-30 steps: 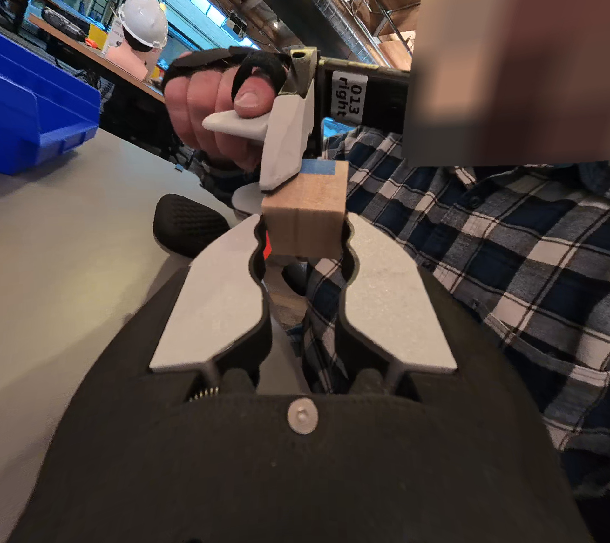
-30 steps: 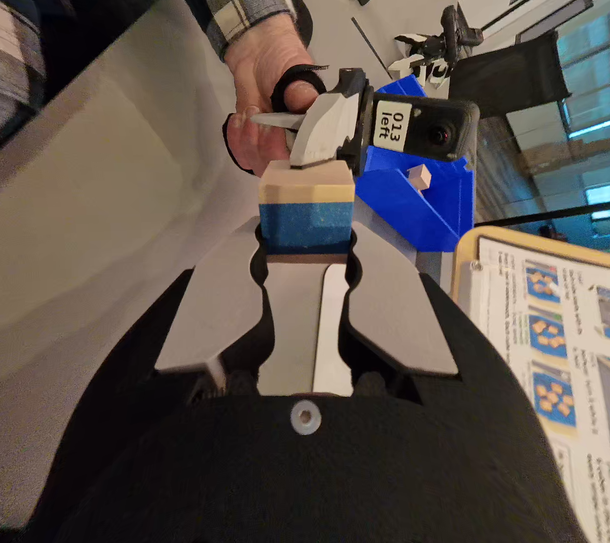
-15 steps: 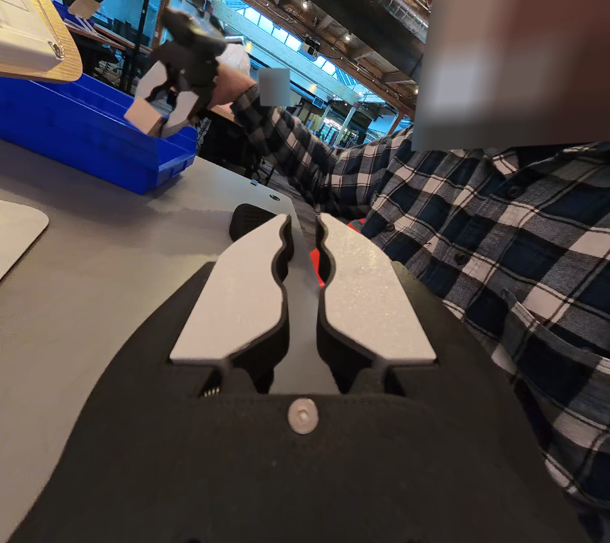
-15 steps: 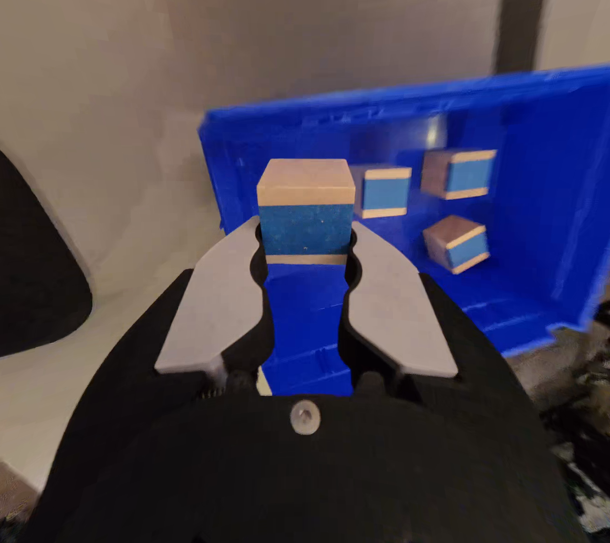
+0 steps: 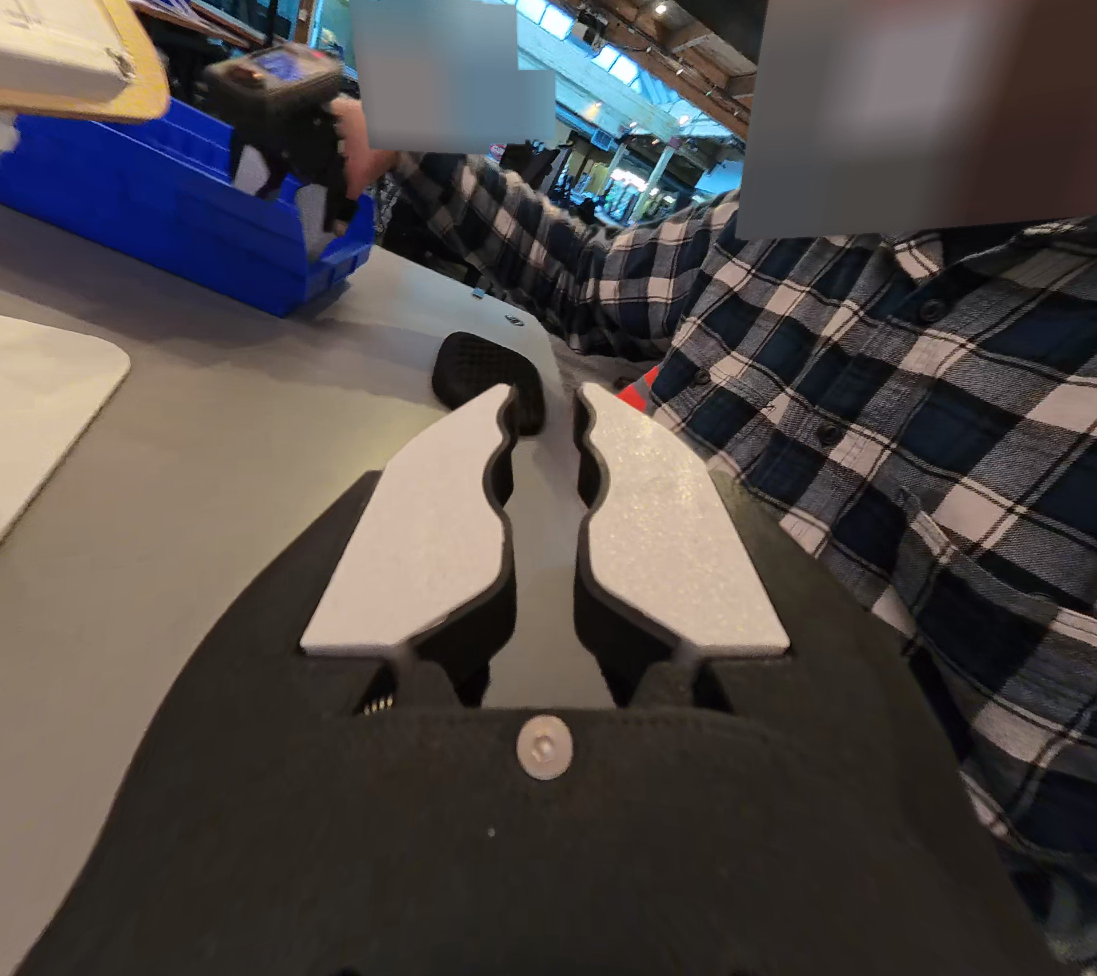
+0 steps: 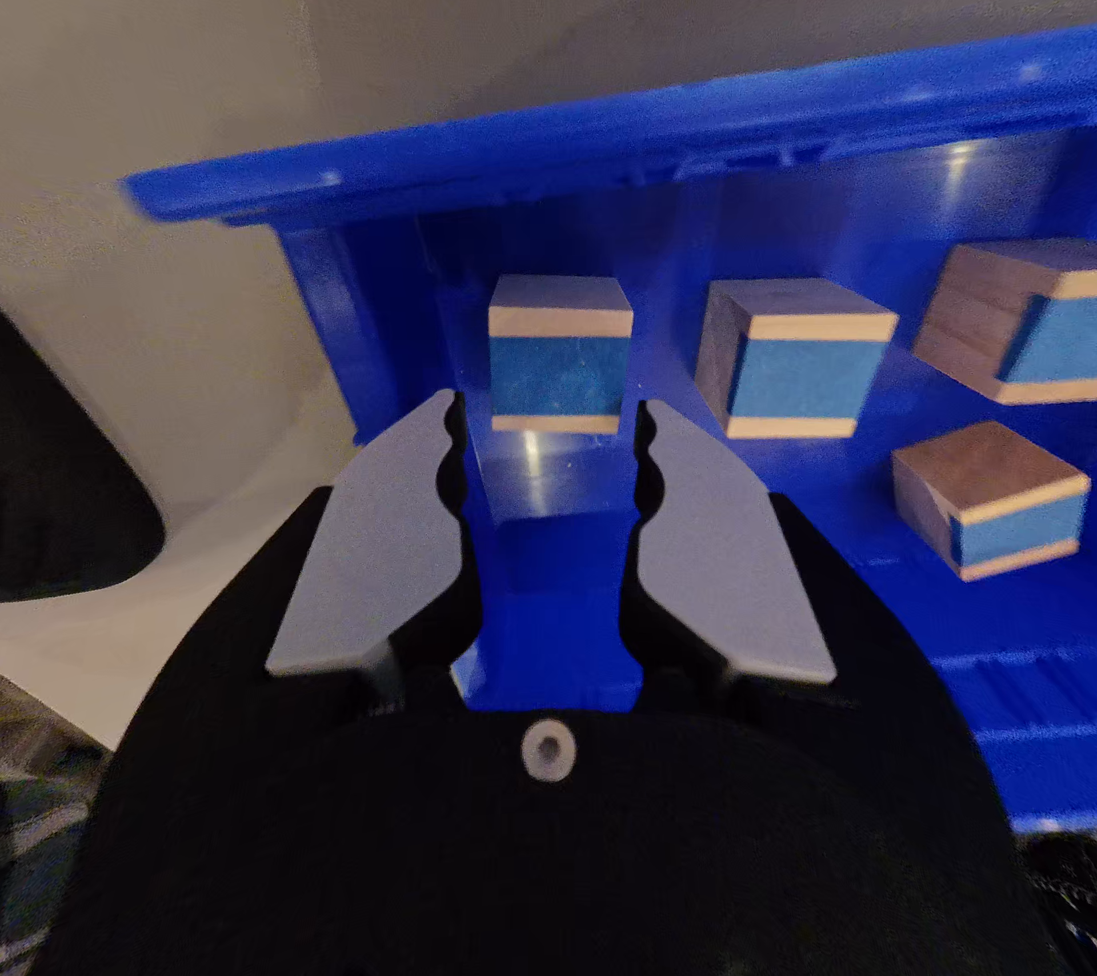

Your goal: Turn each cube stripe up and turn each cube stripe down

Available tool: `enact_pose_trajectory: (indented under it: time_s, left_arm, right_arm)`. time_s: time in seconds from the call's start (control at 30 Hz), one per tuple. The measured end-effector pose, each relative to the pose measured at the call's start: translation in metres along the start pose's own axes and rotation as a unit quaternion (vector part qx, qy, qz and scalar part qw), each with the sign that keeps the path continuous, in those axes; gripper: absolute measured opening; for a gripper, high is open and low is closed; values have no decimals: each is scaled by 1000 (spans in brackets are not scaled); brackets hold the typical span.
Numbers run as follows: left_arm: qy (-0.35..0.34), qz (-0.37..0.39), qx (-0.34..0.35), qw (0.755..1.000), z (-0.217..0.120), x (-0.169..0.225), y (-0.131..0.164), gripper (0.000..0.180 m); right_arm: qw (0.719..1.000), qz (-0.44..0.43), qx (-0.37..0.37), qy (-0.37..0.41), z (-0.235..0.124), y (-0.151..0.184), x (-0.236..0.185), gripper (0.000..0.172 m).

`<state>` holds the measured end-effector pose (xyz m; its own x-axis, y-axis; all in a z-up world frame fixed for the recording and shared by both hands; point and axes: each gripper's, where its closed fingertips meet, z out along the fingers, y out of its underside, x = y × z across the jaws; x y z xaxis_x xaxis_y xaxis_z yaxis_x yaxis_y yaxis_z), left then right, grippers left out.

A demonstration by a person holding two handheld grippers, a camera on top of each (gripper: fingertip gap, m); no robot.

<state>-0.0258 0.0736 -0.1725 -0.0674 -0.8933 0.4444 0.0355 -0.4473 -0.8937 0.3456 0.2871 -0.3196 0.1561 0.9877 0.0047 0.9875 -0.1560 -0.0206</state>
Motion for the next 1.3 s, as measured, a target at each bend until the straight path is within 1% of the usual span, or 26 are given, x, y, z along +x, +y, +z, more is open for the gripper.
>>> enact_pose_trajectory:
  time_s: [0.1, 0.13, 0.17, 0.23, 0.27, 0.3, 0.33, 0.37, 0.5, 0.6, 0.67, 0.7, 0.73, 0.77, 0.83, 0.87, 0.9, 0.93, 1.0, 1.07, 1.1, 1.17, 1.2, 1.23, 1.27, 1.3]
  left_arm:
    - [-71, 47, -26, 996, -24, -14, -19, 24]
    - [-114, 72, -45, 990, -37, -25, -27, 27]
    - [-171, 106, -80, 976, -54, -41, -33, 30]
    - [-270, 163, -152, 937, -92, -77, -48, 38]
    - [-300, 175, -178, 921, -109, -93, -56, 38]
    - [-330, 188, -217, 899, -127, -113, -60, 39]
    - [-368, 199, -267, 868, -148, -137, -61, 42]
    - [-395, 200, -303, 844, -166, -159, -62, 46]
    - [-423, 184, -415, 784, -213, -235, -54, 58]
    - [-420, 211, -523, 711, -241, -282, -44, 64]
    - [-413, 228, -596, 650, -264, -310, -34, 66]
    - [-405, 220, -623, 632, -273, -320, -27, 72]
    - [-398, 216, -640, 621, -278, -330, -23, 73]
    - [-390, 214, -646, 620, -280, -337, -20, 75]
    - [-376, 197, -645, 636, -276, -348, -13, 73]
    - [-367, 189, -646, 642, -275, -351, -9, 64]
    - [-358, 178, -641, 655, -271, -352, -7, 55]
    - [-358, 166, -634, 665, -269, -351, -7, 53]
    - [-372, 137, -624, 673, -272, -347, -7, 52]
    - [-402, 124, -554, 719, -262, -337, -21, 51]
    - [-410, 114, -504, 752, -253, -326, -31, 50]
    - [-409, 103, -364, 830, -227, -293, -60, 50]
    - [-394, 93, -290, 868, -213, -270, -75, 50]
    - [-375, 92, -211, 898, -199, -244, -92, 50]
    - [-352, 97, -134, 921, -188, -216, -108, 50]
    - [-330, 102, -74, 935, -178, -188, -118, 50]
  right_arm:
    - [999, 4, 30, 43, -34, -2, -2, 56]
    - [997, 1, 41, 60, -46, -4, -4, 55]
    - [996, -6, 55, 74, -57, -7, -9, 53]
    - [992, -27, 81, 89, -74, -17, -25, 48]
    - [991, -38, 87, 93, -79, -21, -33, 46]
    - [990, -50, 88, 95, -80, -25, -42, 45]
    - [990, -59, 87, 96, -80, -29, -50, 45]
    - [989, -68, 85, 97, -79, -33, -58, 45]
    - [986, -108, 97, 87, -74, -54, -90, 42]
    - [983, -127, 106, 78, -74, -65, -106, 41]
    - [982, -136, 107, 75, -75, -69, -111, 41]
    - [982, -140, 107, 73, -75, -70, -113, 41]
    - [981, -145, 106, 70, -75, -71, -115, 41]
    - [981, -149, 105, 68, -75, -71, -117, 40]
    - [981, -154, 104, 62, -74, -73, -118, 39]
    - [980, -157, 103, 60, -72, -74, -118, 39]
    - [980, -159, 102, 61, -71, -75, -118, 39]
    - [980, -161, 103, 64, -70, -77, -116, 38]
    - [976, -169, 117, 70, -71, -87, -117, 38]
    - [968, -189, 145, 84, -77, -106, -122, 39]
    - [961, -203, 161, 98, -81, -118, -126, 41]
    - [942, -229, 207, 131, -93, -149, -136, 46]
    - [931, -241, 233, 146, -99, -168, -142, 52]
    - [915, -251, 262, 177, -108, -189, -146, 56]
    - [898, -258, 289, 210, -118, -209, -149, 58]
    - [883, -264, 313, 230, -126, -228, -156, 62]
